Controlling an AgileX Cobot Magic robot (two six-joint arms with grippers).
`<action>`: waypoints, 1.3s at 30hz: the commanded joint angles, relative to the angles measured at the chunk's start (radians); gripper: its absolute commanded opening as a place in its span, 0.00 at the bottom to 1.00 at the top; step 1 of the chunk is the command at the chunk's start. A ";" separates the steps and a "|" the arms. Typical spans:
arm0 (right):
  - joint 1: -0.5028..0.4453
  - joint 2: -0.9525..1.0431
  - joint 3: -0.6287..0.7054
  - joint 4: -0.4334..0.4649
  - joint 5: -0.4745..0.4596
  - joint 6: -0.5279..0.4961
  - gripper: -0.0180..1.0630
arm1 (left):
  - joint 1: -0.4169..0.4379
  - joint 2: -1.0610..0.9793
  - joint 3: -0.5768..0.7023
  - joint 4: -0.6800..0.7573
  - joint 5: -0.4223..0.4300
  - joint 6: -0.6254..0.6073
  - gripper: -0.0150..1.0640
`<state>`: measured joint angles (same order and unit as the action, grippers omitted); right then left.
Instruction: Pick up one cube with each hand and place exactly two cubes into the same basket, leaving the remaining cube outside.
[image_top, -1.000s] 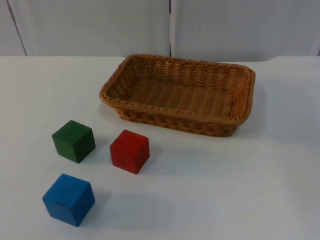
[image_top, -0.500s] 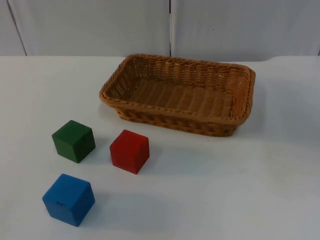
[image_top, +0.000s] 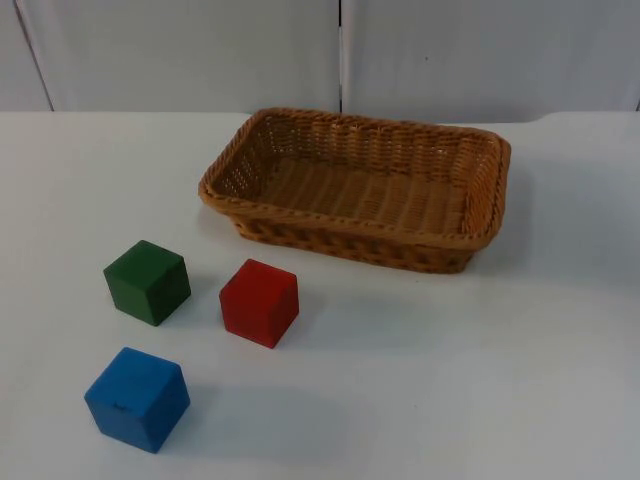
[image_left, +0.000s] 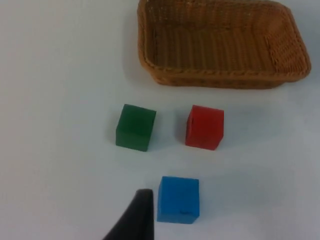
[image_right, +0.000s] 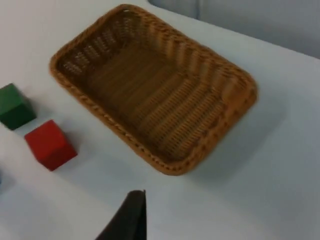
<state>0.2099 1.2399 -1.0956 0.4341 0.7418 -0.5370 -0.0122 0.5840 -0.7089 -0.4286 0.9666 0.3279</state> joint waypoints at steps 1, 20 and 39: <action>0.041 0.019 -0.024 0.001 -0.008 -0.017 0.99 | 0.002 0.021 -0.007 -0.008 0.018 0.023 0.99; 0.463 0.400 -0.370 -0.121 0.069 -0.017 0.99 | 0.002 0.184 -0.007 -0.042 0.075 0.102 0.99; 0.536 0.660 -0.598 -0.224 0.158 -0.044 0.99 | -0.016 0.424 -0.007 -0.008 0.029 0.146 0.99</action>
<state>0.7431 1.8912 -1.6867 0.2114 0.8998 -0.5613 -0.0185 0.9946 -0.7093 -0.4455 1.0117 0.4678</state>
